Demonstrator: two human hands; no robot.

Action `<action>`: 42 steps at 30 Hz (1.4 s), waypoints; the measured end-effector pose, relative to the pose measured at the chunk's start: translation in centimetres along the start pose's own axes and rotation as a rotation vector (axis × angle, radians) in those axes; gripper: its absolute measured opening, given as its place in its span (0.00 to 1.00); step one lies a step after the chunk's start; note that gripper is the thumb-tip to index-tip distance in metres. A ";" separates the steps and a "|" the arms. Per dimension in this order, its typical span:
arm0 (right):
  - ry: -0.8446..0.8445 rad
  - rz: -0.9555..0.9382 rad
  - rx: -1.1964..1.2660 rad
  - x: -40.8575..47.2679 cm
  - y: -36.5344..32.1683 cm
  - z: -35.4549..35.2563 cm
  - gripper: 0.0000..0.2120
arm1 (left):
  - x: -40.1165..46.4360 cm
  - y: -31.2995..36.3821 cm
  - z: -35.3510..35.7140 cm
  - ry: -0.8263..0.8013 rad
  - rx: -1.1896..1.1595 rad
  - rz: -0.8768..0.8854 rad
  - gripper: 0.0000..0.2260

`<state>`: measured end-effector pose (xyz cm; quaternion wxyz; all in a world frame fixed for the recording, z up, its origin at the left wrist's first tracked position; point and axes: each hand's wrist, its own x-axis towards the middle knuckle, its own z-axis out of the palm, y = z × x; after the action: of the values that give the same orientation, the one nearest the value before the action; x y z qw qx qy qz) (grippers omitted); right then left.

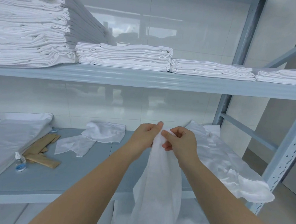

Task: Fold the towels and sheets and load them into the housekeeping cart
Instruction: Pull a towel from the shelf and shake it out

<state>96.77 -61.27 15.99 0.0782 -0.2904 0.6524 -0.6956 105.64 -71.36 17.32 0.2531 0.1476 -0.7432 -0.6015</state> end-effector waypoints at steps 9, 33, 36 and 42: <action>-0.096 -0.224 -0.276 0.1 0.8 -1.1 0.09 | 0.4 -0.1 -1.3 0.014 0.188 0.112 0.05; -0.328 -0.268 -0.388 1.5 5.2 -0.7 0.06 | 3.6 1.1 -4.0 0.037 1.206 0.550 0.07; -0.333 -0.196 -0.372 1.1 7.2 -1.4 0.06 | 4.3 1.4 -5.0 0.116 1.249 0.502 0.09; -0.340 -0.019 -0.354 0.7 10.6 -2.1 0.07 | 5.5 2.3 -6.9 0.216 1.321 0.476 0.10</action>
<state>92.29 -61.23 6.11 0.1282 -0.4186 0.7388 -0.5123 105.12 -79.32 21.64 0.3074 0.1627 -0.9354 0.0643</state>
